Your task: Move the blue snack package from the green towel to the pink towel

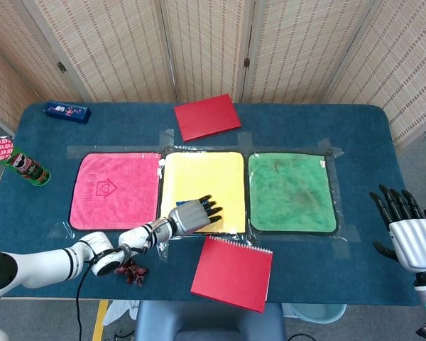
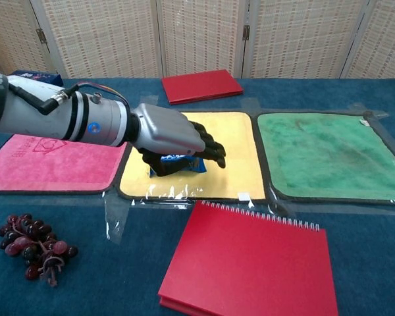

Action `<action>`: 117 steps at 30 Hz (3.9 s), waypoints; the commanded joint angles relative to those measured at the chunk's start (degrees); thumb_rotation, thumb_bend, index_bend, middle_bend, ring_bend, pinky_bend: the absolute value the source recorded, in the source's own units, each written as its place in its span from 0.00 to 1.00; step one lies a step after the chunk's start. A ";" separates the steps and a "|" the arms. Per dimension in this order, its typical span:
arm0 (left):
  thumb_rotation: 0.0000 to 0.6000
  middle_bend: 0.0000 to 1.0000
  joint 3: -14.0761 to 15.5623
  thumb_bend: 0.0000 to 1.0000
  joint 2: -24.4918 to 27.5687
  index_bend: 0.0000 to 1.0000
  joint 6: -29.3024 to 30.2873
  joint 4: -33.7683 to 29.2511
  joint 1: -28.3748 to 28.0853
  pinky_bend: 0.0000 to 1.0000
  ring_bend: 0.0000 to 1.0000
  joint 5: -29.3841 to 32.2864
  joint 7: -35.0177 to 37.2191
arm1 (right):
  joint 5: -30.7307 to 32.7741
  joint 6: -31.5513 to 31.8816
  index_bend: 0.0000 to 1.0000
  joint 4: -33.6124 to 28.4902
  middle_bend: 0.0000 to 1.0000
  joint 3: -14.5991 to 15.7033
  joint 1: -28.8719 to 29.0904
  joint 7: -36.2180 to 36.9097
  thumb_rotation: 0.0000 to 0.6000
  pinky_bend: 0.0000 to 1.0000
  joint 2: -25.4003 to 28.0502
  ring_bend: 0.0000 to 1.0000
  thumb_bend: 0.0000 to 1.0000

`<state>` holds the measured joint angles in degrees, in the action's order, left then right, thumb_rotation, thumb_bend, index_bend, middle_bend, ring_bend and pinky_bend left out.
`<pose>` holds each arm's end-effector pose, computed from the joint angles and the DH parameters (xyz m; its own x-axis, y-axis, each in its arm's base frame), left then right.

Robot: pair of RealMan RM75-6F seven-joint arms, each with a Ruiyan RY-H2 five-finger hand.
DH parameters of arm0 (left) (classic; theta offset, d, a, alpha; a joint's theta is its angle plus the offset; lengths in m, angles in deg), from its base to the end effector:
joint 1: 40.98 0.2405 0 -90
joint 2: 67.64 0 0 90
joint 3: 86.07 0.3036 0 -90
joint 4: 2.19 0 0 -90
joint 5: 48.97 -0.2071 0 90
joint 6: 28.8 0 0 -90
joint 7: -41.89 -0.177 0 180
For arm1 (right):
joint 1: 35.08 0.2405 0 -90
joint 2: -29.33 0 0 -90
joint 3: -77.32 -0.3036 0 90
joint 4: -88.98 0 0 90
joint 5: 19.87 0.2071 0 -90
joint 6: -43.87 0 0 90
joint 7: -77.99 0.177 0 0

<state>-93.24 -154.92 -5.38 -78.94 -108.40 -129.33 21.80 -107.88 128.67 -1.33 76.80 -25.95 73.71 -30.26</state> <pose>-0.0549 0.4274 -0.0857 0.9075 0.0581 0.4160 0.2471 -0.8747 -0.4169 -0.3452 -0.2359 0.2056 0.5665 0.0061 0.8240 -0.8193 -0.1028 0.5640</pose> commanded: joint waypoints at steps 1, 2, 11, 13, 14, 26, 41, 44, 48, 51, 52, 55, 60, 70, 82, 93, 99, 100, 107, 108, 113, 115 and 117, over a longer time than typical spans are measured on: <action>1.00 0.07 0.70 0.89 -1.41 0.12 -0.49 1.97 -0.79 0.00 0.05 1.70 -1.06 | -0.08 -0.20 0.00 0.33 0.00 -0.05 -0.18 0.24 1.00 0.00 -0.23 0.00 0.18; 1.00 0.08 0.81 0.89 -1.62 0.12 -0.51 2.29 -0.88 0.00 0.05 1.98 -1.19 | -0.10 -0.22 0.00 0.37 0.00 -0.08 -0.21 0.29 1.00 0.00 -0.26 0.00 0.18; 1.00 0.13 3.26 0.90 -3.43 0.18 0.78 6.54 -1.61 0.00 0.08 3.60 -4.16 | -0.39 -0.62 0.00 0.70 0.00 -0.49 -0.45 0.66 1.00 0.00 -0.71 0.00 0.18; 1.00 0.15 3.91 0.90 -3.11 0.21 1.38 6.73 -1.39 0.00 0.09 3.53 -4.77 | -0.38 -0.62 0.00 0.74 0.00 -0.57 -0.55 0.71 1.00 0.00 -0.73 0.00 0.18; 1.00 0.16 4.28 0.90 -2.80 0.23 1.79 6.74 -1.14 0.00 0.10 3.57 -4.96 | -0.36 -0.66 0.00 0.74 0.00 -0.62 -0.61 0.76 1.00 0.00 -0.74 0.00 0.18; 1.00 0.19 7.63 0.90 2.04 0.27 5.81 7.53 2.63 0.00 0.12 3.80 -4.51 | -0.95 -0.49 0.00 0.58 0.00 -1.05 -0.94 0.92 1.00 0.00 -0.91 0.00 0.18; 1.00 0.20 9.20 0.90 6.26 0.29 9.14 11.89 8.12 0.00 0.12 7.21 -3.53 | -1.87 0.22 0.00 0.39 0.00 -1.54 -1.27 1.03 1.00 0.00 -1.10 0.00 0.18; 1.00 0.20 8.46 0.90 7.21 0.29 10.89 10.27 8.98 0.00 0.12 7.09 -1.99 | -2.02 0.34 0.00 0.36 0.00 -1.63 -1.32 1.15 1.00 0.00 -1.10 0.00 0.18; 1.00 0.20 7.70 0.90 9.06 0.27 13.74 6.15 10.03 0.00 0.12 5.36 0.77 | -2.28 0.44 0.00 0.39 0.00 -1.65 -1.38 1.39 1.00 0.00 -1.16 0.00 0.18; 1.00 0.20 8.05 0.90 10.40 0.27 15.48 3.21 10.54 0.00 0.12 2.78 1.82 | -2.40 0.32 0.00 0.54 0.00 -1.61 -1.39 1.61 1.00 0.00 -1.29 0.00 0.18; 1.00 0.20 8.25 0.90 10.71 0.27 15.96 2.37 10.66 0.00 0.12 1.92 1.98 | -2.40 0.27 0.00 0.59 0.00 -1.61 -1.38 1.67 1.00 0.00 -1.32 0.00 0.18; 1.00 0.20 9.10 0.90 11.72 0.27 17.41 -0.68 11.00 0.00 0.12 -1.20 2.11 | -2.44 0.16 0.00 0.73 0.00 -1.65 -1.36 1.86 1.00 0.00 -1.45 0.00 0.18; 1.00 0.20 9.99 0.91 12.52 0.27 18.41 -4.09 11.11 0.00 0.12 -4.36 1.12 | -2.45 -0.22 0.00 0.87 0.00 -1.71 -1.21 2.05 1.00 0.00 -1.63 0.00 0.18; 1.00 0.20 11.17 0.91 10.26 0.27 15.13 -2.94 10.62 0.00 0.13 -4.85 -4.59 | -2.21 -0.63 0.00 1.07 0.00 -1.76 -1.22 2.30 1.00 0.00 -1.88 0.00 0.18; 1.00 0.21 10.81 0.91 8.76 0.28 13.16 2.51 11.65 0.00 0.13 -0.87 -8.28 | -2.23 -0.89 0.00 1.04 0.00 -1.89 -1.10 2.39 1.00 0.00 -2.01 0.00 0.18; 1.00 0.21 9.54 0.91 9.32 0.28 13.74 6.27 13.73 0.00 0.13 3.57 -7.08 | -2.61 -0.13 0.00 0.43 0.00 -1.96 -1.42 2.40 1.00 0.00 -1.87 0.00 0.18; 1.00 0.16 5.57 0.90 11.39 0.16 16.94 1.79 16.92 0.00 0.09 7.72 4.74 | -2.83 0.24 0.00 -0.37 0.00 -1.80 -1.77 3.45 1.00 0.00 -0.83 0.00 0.18; 1.00 0.15 4.72 0.90 11.94 0.13 17.46 0.89 17.58 0.00 0.09 8.56 7.38 | -2.83 0.21 0.00 -0.51 0.00 -1.71 -1.85 3.81 1.00 0.00 -0.53 0.00 0.18; 1.00 0.12 0.66 0.90 15.74 0.08 30.16 -4.67 25.84 0.00 0.07 11.28 17.96 | -1.94 -0.28 0.00 -1.06 0.00 -1.32 -2.54 8.73 1.00 0.00 2.36 0.00 0.18; 1.00 0.12 0.60 0.90 16.41 0.08 31.36 -5.59 26.86 0.00 0.07 11.73 18.13 | -1.99 -0.36 0.00 -1.01 0.00 -1.25 -2.56 9.50 1.00 0.00 2.67 0.00 0.18; 1.00 0.11 0.21 0.88 19.96 0.10 37.94 -11.59 33.23 0.02 0.07 16.71 18.38 | -2.30 -0.60 0.00 -0.39 0.00 -1.04 -2.60 12.77 1.00 0.00 3.54 0.00 0.18; 1.00 0.11 0.36 0.87 21.13 0.11 40.41 -13.69 35.75 0.02 0.08 18.19 18.70 | -2.74 -0.44 0.00 -0.21 0.00 -0.88 -2.67 13.44 1.00 0.00 3.55 0.00 0.18; 1.00 0.11 0.80 0.86 22.47 0.12 43.82 -16.13 38.76 0.01 0.08 18.96 18.76 | -3.07 -0.48 0.00 -0.13 0.00 -0.64 -2.74 14.03 1.00 0.00 3.64 0.00 0.18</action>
<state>-92.53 -134.30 35.39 -92.43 -72.40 -111.94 40.03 -110.79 128.19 -1.54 76.03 -28.64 87.56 -26.70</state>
